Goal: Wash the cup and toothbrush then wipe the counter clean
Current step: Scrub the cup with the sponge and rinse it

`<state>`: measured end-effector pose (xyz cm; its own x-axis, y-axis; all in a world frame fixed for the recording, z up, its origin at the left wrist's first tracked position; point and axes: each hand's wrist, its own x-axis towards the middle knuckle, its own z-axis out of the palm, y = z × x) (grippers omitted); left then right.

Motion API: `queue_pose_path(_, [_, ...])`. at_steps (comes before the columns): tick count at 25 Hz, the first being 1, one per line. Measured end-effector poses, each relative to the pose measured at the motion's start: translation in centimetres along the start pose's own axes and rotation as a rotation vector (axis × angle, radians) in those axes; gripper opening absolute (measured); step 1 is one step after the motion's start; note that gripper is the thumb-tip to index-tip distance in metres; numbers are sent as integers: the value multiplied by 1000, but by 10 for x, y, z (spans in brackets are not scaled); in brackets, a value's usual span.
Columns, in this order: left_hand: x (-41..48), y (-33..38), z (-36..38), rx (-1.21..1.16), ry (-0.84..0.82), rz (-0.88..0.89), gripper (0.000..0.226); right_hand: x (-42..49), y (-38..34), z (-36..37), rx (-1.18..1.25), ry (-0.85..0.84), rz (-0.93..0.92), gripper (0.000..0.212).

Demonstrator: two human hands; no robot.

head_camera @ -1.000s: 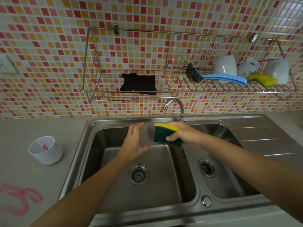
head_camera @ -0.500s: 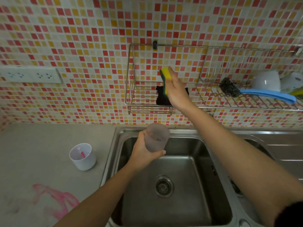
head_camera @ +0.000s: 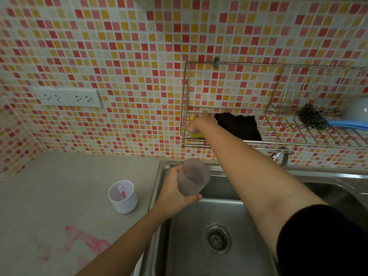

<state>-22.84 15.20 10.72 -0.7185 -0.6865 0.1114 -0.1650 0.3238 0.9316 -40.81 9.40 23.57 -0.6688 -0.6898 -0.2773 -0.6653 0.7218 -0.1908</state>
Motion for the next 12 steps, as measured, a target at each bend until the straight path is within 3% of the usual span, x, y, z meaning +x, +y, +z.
queue_pose_path(4, [-1,3,14,-10,-26,2,87,-13,17,-9,90,92,-78,64])
queue_pose_path(6, [-2,9,27,-31,-55,-1,87,-25,44,-16,319,372,-230,51])
queue_pose_path(8, [-1,15,46,-61,-88,2,87,-48,82,-19,501,757,-390,36])
queue_pose_path(10, [1,18,67,-89,-120,0,88,-71,127,-14,586,1024,-398,29])
queue_pose_path(12, [4,18,89,-103,-147,-18,88,-87,175,6,684,1187,-306,23])
